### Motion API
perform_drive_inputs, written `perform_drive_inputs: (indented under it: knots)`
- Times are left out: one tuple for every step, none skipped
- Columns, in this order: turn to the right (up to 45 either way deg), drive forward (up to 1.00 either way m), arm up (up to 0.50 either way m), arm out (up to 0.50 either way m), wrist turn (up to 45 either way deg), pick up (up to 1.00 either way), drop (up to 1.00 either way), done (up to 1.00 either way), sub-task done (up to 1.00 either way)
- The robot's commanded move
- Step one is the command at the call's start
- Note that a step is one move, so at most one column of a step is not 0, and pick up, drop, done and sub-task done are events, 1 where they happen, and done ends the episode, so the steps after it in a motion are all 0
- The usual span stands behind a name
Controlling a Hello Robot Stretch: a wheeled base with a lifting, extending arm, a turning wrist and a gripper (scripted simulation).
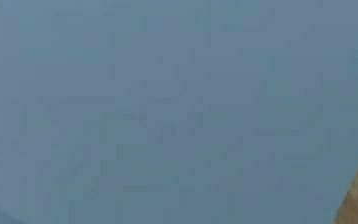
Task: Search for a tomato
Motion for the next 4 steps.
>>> perform_drive_inputs:
  knots:
    - [0.0, 0.05, 0.00, 0.00, 0.0, 0.00, 0.00, 0.00, 0.00]
    - [-45.0, 0.00, 0.00, 0.00, 0.0, 0.00, 0.00, 0.00, 0.00]
    - [-45.0, 0.00, 0.00, 0.00, 0.0, 0.00, 0.00, 0.00, 0.00]
    - [0.0, 0.55, 0.00, 0.00, 0.0, 0.00, 0.00, 0.00, 0.00]
